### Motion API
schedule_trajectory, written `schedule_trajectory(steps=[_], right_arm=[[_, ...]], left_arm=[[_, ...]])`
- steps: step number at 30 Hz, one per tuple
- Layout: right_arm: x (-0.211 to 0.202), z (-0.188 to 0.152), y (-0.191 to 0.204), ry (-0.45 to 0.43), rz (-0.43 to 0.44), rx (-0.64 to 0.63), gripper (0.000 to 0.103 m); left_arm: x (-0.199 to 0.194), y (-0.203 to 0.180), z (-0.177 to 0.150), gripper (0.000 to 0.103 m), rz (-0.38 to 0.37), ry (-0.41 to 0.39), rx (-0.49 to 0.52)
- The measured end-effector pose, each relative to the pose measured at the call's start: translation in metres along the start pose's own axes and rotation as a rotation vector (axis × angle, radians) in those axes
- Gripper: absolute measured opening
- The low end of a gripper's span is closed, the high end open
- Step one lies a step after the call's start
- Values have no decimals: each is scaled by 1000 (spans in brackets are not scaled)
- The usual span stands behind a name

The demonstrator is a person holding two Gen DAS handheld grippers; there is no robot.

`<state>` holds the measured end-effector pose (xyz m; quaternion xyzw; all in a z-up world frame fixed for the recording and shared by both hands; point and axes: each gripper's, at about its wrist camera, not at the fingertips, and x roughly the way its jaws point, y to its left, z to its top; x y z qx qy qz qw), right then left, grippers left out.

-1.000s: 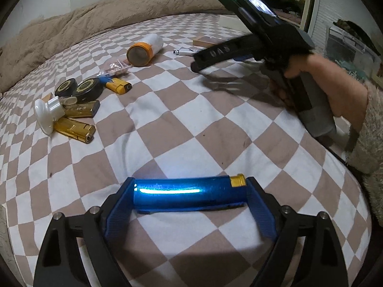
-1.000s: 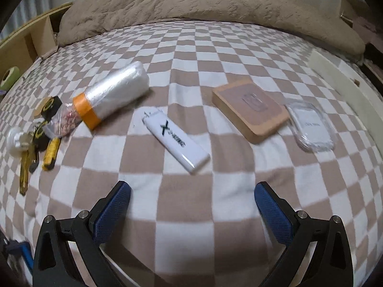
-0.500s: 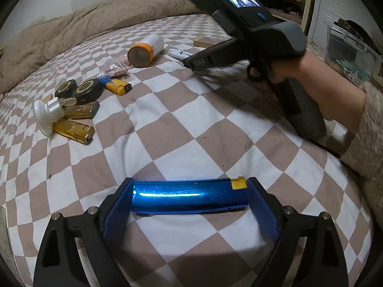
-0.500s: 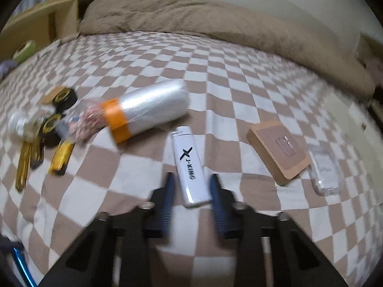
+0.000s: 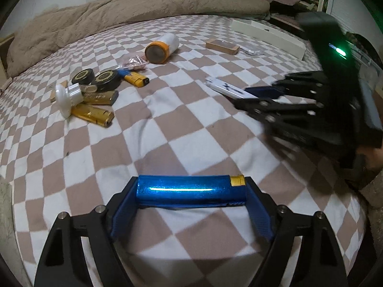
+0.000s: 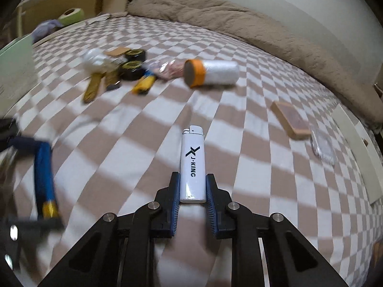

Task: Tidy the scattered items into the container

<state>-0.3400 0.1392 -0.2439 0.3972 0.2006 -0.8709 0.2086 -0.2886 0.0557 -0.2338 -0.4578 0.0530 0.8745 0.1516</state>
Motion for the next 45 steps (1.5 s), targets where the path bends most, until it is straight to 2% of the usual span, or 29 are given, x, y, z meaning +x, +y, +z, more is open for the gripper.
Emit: schedule_trajectory(steps=[4, 11, 14, 15, 17, 18, 19, 22, 26, 30, 33, 39, 42, 45], right_arm=[[-16, -13, 18, -4, 28, -38, 22], [-50, -42, 45, -13, 123, -147, 22], [-56, -47, 46, -5, 121, -147, 22], [-58, -48, 44, -2, 113, -135, 25], [-60, -50, 41, 9, 49, -112, 53], [-60, -49, 35, 18, -7, -86, 78], [-60, -49, 29, 27, -30, -60, 86], [-57, -52, 1, 63, -38, 69, 86], [-51, -59, -47, 88, -54, 303, 86], [-48, -65, -68, 101, -41, 405, 86], [-52, -62, -59, 93, -37, 381, 86], [-59, -50, -25, 59, 65, 393, 87], [-57, -40, -8, 50, 86, 414, 100], [-51, -33, 8, 48, 65, 429, 100]], left_arm=[[-7, -1, -8, 84, 4, 19, 2], [-17, 13, -17, 84, 18, 51, -49], [-19, 18, -20, 84, 21, 53, -65], [-19, 19, -21, 84, 22, 54, -66], [-19, 19, -21, 84, 26, 55, -64], [-19, 19, -21, 85, 30, 56, -62], [-18, 18, -20, 85, 35, 56, -59], [-17, 18, -20, 86, 45, 58, -52], [-15, 19, -19, 87, 40, 57, -58], [-13, 20, -18, 90, 46, 50, -53], [-12, 20, -17, 94, 65, 43, -50], [-11, 19, -20, 101, 119, 42, -83], [-11, 18, -21, 103, 147, 42, -89], [-10, 16, -21, 103, 159, 47, -93]])
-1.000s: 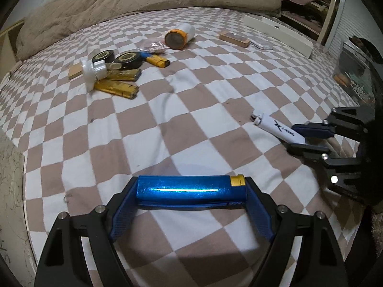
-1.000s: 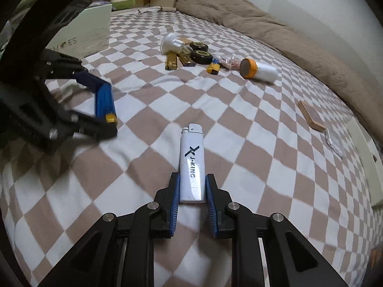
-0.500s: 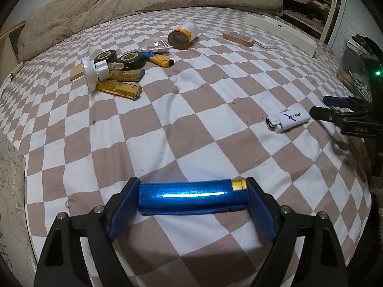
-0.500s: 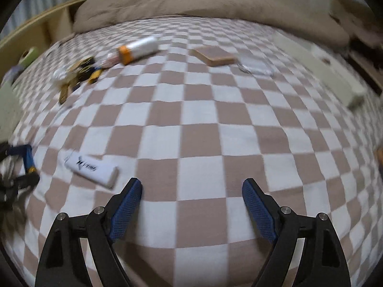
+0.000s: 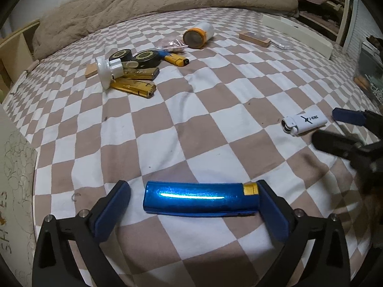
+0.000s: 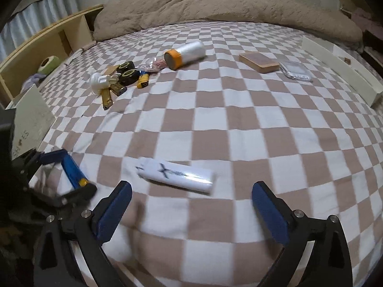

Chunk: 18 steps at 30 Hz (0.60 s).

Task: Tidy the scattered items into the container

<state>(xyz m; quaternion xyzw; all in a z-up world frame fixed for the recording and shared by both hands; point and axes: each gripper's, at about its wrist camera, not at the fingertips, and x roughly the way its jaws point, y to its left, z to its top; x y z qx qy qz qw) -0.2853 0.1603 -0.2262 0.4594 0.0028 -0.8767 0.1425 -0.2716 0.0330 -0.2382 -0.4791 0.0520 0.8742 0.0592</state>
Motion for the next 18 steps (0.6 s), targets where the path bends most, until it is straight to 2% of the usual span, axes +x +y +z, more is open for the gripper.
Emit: schedule_trajectory(steps=[2, 6, 11, 14, 16, 18], right_arm=[[7, 0, 7, 11, -19, 22, 100], [18, 2, 16, 35, -135, 7, 100], [16, -1, 11, 24, -145, 10, 100], [13, -2, 9, 7, -146, 21, 92], [9, -4, 8, -10, -137, 31, 79], [8, -4, 5, -24, -119, 44, 77]], left_arm=[[0, 2, 0, 103, -10, 4, -11], [0, 2, 0, 103, -6, 6, -17], [1, -1, -2, 103, 14, 0, -8], [1, 0, -1, 103, 6, 1, -13], [1, 0, -1, 103, 4, 0, -14], [1, 0, -1, 103, 3, 0, -14]])
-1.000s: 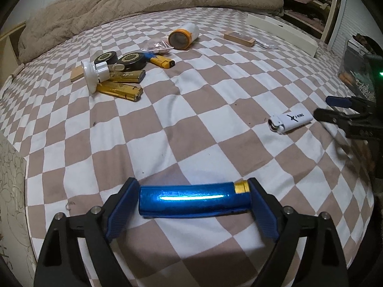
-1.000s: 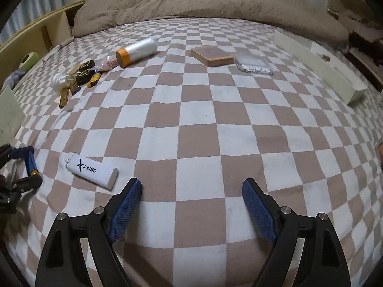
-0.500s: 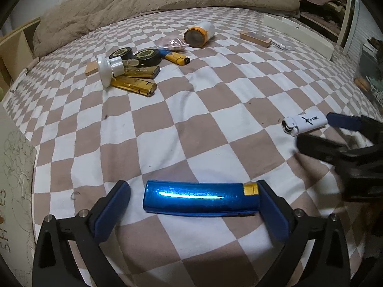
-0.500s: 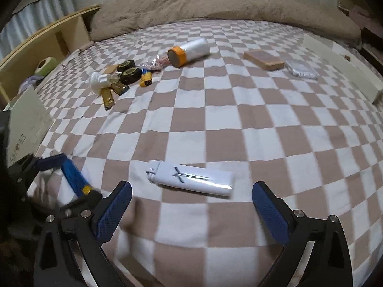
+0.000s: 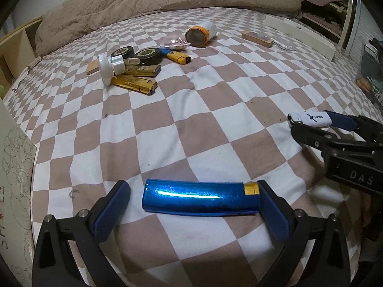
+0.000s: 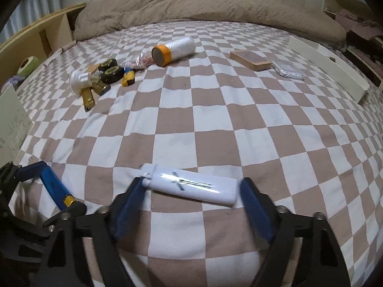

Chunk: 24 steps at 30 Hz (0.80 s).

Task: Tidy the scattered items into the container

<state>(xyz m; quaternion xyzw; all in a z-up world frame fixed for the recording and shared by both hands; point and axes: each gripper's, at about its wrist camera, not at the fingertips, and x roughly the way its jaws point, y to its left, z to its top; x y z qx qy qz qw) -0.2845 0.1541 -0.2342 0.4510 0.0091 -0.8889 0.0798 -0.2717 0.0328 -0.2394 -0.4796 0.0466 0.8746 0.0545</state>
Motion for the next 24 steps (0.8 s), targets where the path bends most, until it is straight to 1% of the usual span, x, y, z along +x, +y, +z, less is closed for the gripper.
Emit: schedule_trajectory(steps=[3, 5, 7, 14, 24], right_arm=[[-1, -1, -2, -10, 27, 13, 76], [-2, -3, -1, -14, 38, 9, 76], [-4, -5, 1, -16, 46, 0, 76], [-11, -11, 7, -25, 63, -34, 76], [-22, -19, 6, -46, 82, -30, 76]], left_arm=[[-1, 0, 0, 102, -3, 2, -3], [-3, 0, 0, 96, -16, 1, -9], [-6, 0, -1, 85, -28, -4, -14], [-14, 1, -3, 84, -42, -9, -33], [-24, 5, -10, 84, -65, -16, -73]])
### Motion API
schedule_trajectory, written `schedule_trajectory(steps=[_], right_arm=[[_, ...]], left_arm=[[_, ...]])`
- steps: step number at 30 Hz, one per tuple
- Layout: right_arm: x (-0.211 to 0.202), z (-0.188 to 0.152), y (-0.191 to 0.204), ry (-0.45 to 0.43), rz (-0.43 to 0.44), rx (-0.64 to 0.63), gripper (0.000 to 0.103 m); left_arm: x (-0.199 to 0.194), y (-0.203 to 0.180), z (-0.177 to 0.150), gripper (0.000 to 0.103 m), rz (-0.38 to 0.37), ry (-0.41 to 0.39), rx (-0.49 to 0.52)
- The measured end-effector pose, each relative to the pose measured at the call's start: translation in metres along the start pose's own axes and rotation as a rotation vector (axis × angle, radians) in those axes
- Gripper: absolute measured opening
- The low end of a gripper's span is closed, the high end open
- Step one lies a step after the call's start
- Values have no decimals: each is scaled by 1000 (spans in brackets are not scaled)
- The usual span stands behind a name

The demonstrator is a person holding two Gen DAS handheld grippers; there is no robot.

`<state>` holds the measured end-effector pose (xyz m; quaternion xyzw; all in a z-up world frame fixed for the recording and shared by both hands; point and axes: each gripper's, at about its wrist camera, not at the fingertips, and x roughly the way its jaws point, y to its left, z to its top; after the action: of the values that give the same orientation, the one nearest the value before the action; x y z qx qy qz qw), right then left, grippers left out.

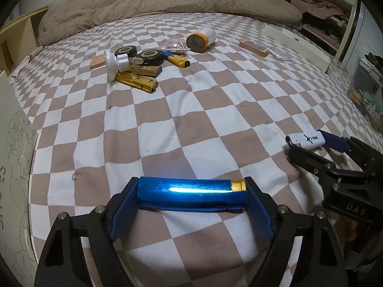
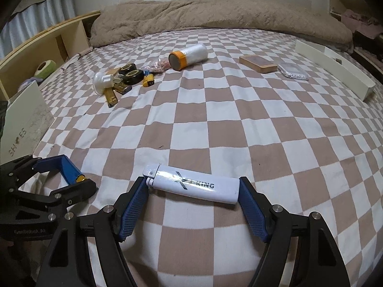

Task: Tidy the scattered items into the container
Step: 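Carry the flashlight with the left tool while the right tool carries the white lighter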

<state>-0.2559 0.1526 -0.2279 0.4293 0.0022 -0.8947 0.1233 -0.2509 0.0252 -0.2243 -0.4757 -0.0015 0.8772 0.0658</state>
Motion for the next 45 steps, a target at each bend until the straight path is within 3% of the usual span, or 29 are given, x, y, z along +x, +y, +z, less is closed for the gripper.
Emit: schedule_trajectory(steps=[16, 23, 35, 45], right_arm=[[-14, -25, 17, 7, -2, -67, 76], [-28, -25, 13, -1, 18, -23, 76], [-83, -2, 29, -149, 56, -37, 76], [-146, 16, 78, -308, 83, -144, 76]], left_arm=[[-18, 1, -12, 84, -4, -4, -34], [-46, 2, -8, 84, -4, -77, -21], [-107, 23, 8, 84, -3, -193, -49], [-178, 45, 11, 84, 9, -290, -57]])
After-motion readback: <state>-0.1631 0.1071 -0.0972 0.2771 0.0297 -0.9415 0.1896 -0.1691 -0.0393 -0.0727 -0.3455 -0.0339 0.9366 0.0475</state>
